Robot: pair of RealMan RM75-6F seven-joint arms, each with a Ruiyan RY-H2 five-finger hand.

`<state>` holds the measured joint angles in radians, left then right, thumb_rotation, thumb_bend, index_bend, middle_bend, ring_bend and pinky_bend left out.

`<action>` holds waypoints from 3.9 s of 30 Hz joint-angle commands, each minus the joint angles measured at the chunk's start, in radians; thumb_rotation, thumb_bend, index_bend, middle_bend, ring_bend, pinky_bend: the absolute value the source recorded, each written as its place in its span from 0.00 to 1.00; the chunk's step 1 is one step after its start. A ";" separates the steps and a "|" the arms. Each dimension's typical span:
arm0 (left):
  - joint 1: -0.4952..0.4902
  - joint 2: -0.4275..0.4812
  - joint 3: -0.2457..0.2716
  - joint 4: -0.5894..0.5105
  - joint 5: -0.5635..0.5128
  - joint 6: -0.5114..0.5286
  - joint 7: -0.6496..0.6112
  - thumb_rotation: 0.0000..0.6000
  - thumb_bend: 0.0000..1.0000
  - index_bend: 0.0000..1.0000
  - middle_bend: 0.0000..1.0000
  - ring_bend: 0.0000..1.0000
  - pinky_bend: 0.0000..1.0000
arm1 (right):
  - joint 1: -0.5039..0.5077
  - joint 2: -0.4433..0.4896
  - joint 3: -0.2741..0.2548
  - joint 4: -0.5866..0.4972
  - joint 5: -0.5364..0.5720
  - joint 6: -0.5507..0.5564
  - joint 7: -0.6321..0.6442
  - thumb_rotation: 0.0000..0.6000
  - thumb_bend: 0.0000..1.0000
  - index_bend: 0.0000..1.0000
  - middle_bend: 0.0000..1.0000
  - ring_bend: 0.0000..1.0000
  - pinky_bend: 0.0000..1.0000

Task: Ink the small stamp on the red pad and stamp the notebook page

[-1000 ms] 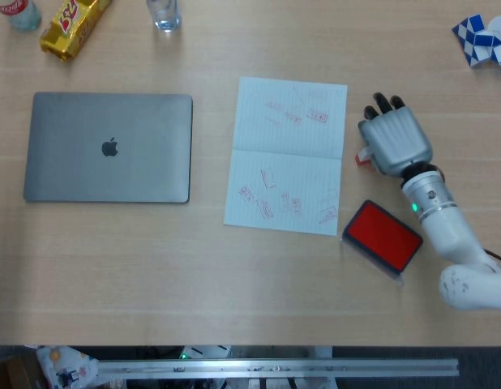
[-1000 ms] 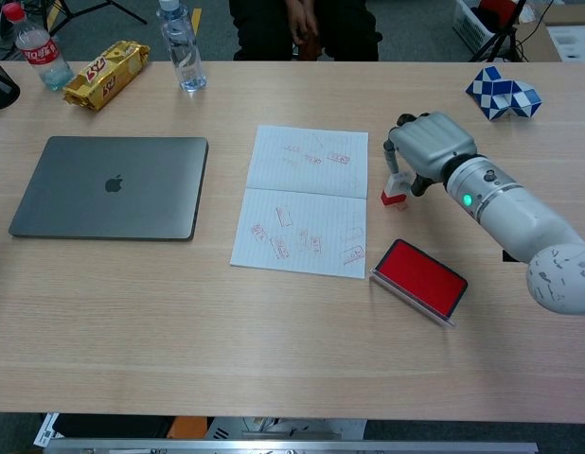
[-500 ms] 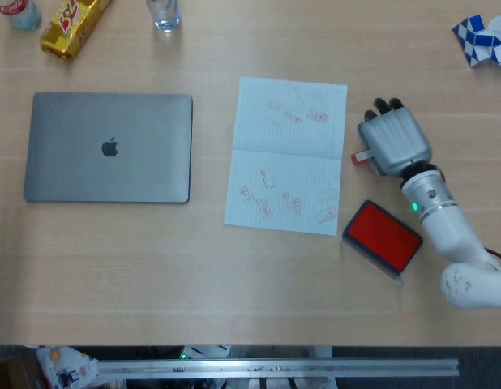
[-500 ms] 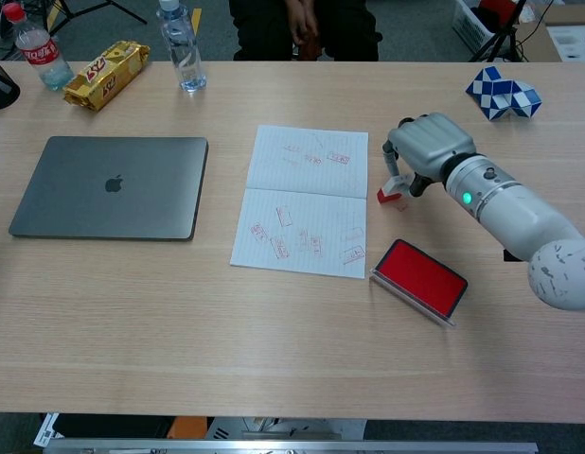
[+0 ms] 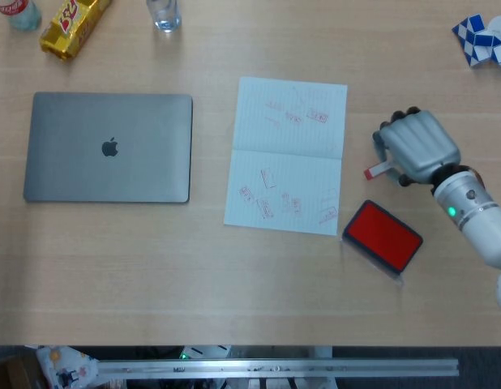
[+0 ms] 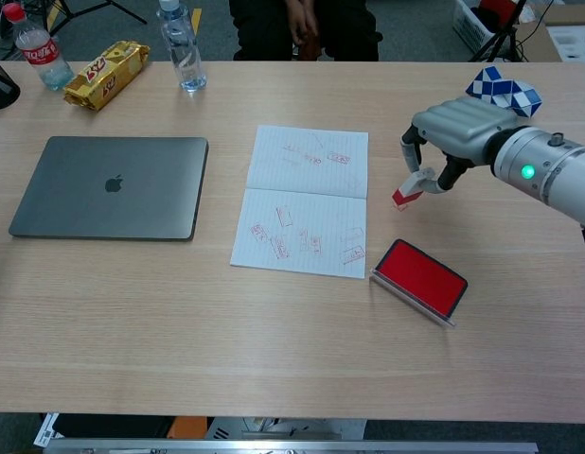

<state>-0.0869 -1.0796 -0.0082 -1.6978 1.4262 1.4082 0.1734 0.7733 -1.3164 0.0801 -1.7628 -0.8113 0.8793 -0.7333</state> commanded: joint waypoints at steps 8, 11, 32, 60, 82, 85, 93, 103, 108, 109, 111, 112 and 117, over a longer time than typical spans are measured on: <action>0.003 0.002 0.005 -0.007 0.004 0.002 0.003 1.00 0.21 0.00 0.00 0.01 0.02 | 0.006 0.066 -0.113 -0.107 -0.160 -0.004 -0.036 1.00 0.38 0.74 0.57 0.42 0.37; 0.008 0.004 0.006 -0.007 0.003 0.006 -0.002 1.00 0.21 0.00 0.00 0.01 0.02 | 0.012 0.063 -0.140 -0.118 -0.178 0.000 -0.068 1.00 0.38 0.75 0.58 0.44 0.37; 0.015 0.004 0.016 0.006 -0.005 -0.007 -0.019 1.00 0.21 0.00 0.00 0.01 0.02 | 0.040 -0.031 -0.219 -0.082 -0.151 0.023 -0.170 1.00 0.41 0.79 0.64 0.50 0.37; 0.008 0.009 0.018 0.000 -0.026 -0.036 -0.006 1.00 0.21 0.00 0.00 0.01 0.02 | 0.041 -0.101 -0.242 0.006 -0.132 0.018 -0.134 1.00 0.42 0.80 0.66 0.53 0.37; 0.007 0.019 0.021 -0.022 -0.012 -0.031 -0.002 1.00 0.21 0.00 0.00 0.01 0.02 | 0.096 0.052 -0.123 -0.123 -0.084 0.022 -0.017 1.00 0.42 0.81 0.67 0.53 0.37; 0.008 0.022 0.024 -0.025 -0.008 -0.031 -0.009 1.00 0.21 0.00 0.00 0.01 0.02 | 0.136 0.021 -0.093 -0.091 -0.007 0.006 -0.035 1.00 0.42 0.81 0.67 0.53 0.37; 0.012 0.029 0.028 -0.026 -0.006 -0.029 -0.019 1.00 0.21 0.00 0.00 0.01 0.02 | 0.238 -0.095 -0.057 0.006 0.182 -0.001 -0.106 1.00 0.42 0.82 0.68 0.55 0.37; 0.016 0.031 0.029 -0.017 -0.011 -0.030 -0.029 1.00 0.21 0.00 0.00 0.01 0.02 | 0.339 -0.219 -0.038 0.085 0.297 0.028 -0.177 1.00 0.45 0.83 0.69 0.57 0.37; 0.016 0.031 0.030 -0.010 -0.014 -0.034 -0.037 1.00 0.21 0.00 0.00 0.01 0.02 | 0.370 -0.275 -0.031 0.125 0.327 0.045 -0.196 1.00 0.46 0.85 0.71 0.59 0.37; 0.016 0.031 0.030 -0.009 -0.015 -0.035 -0.038 1.00 0.21 0.00 0.00 0.01 0.02 | 0.376 -0.285 -0.030 0.134 0.335 0.046 -0.200 1.00 0.46 0.85 0.71 0.59 0.37; 0.016 0.032 0.030 -0.007 -0.016 -0.037 -0.042 1.00 0.21 0.00 0.00 0.01 0.02 | 0.389 -0.308 -0.029 0.158 0.354 0.048 -0.210 1.00 0.47 0.85 0.71 0.59 0.37; 0.017 0.033 0.030 -0.006 -0.017 -0.037 -0.044 1.00 0.21 0.00 0.00 0.01 0.02 | 0.394 -0.318 -0.028 0.167 0.362 0.048 -0.214 1.00 0.47 0.85 0.71 0.59 0.37; 0.020 0.038 0.030 -0.002 -0.024 -0.039 -0.053 1.00 0.21 0.00 0.00 0.01 0.02 | 0.415 -0.362 -0.028 0.216 0.403 0.037 -0.226 1.00 0.47 0.85 0.71 0.59 0.37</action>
<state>-0.0670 -1.0426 0.0222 -1.6998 1.4025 1.3698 0.1212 1.1789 -1.6619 0.0515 -1.5646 -0.4236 0.9215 -0.9534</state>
